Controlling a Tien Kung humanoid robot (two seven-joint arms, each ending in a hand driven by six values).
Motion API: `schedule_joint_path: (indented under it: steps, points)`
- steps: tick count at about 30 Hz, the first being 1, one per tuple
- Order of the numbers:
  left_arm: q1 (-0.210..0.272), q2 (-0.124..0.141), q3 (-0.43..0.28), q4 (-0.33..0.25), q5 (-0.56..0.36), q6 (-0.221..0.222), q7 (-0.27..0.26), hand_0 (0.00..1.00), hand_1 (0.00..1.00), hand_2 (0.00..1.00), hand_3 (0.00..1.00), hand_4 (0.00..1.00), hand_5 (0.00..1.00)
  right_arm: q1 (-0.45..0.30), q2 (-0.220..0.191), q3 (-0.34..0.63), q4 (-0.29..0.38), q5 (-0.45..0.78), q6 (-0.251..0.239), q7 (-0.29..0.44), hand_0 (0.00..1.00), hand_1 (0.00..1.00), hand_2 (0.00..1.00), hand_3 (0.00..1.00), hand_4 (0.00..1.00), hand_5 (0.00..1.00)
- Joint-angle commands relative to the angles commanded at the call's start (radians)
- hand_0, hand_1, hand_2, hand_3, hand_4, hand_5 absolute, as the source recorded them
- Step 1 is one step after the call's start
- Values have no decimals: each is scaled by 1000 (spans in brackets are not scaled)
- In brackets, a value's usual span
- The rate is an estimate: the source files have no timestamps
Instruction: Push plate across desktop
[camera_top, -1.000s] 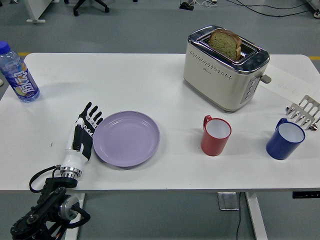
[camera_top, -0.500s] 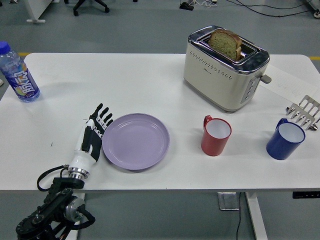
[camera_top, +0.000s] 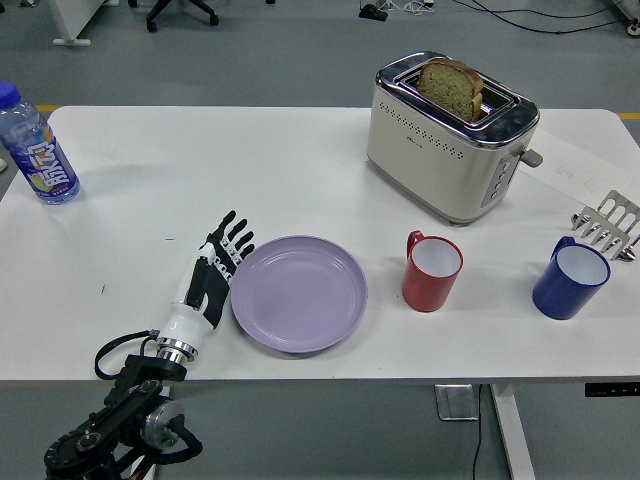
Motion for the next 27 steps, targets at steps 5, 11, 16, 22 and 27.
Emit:
schedule_joint_path:
  steps: [5, 11, 16, 22, 27]
  points:
    - [-7, 0, 29, -9, -6, -1, -1, 900, 919, 970, 998, 489, 998, 0, 0, -1, 0, -1, 0, 0, 602, 544, 638, 620, 140, 355]
    - [-15, 0, 52, -18, -11, -3, -2, 899, 918, 969, 998, 489, 998, -1, 0, 0, 0, -1, 0, 0, 601, 544, 638, 620, 140, 354]
    - [-22, 0, 75, -25, -18, -5, -3, 898, 917, 970, 998, 485, 998, -2, 1, 0, 0, -2, 0, -1, 601, 545, 638, 620, 140, 353]
    - [-28, 0, 100, -28, -29, -9, -2, 895, 914, 968, 998, 484, 998, -3, 1, 0, 0, -3, 1, -1, 601, 544, 638, 620, 140, 354]
    - [-30, 0, 115, -40, -32, -9, -4, 894, 913, 967, 998, 483, 998, -3, 2, 0, 0, -3, 1, -1, 601, 544, 638, 620, 141, 354]
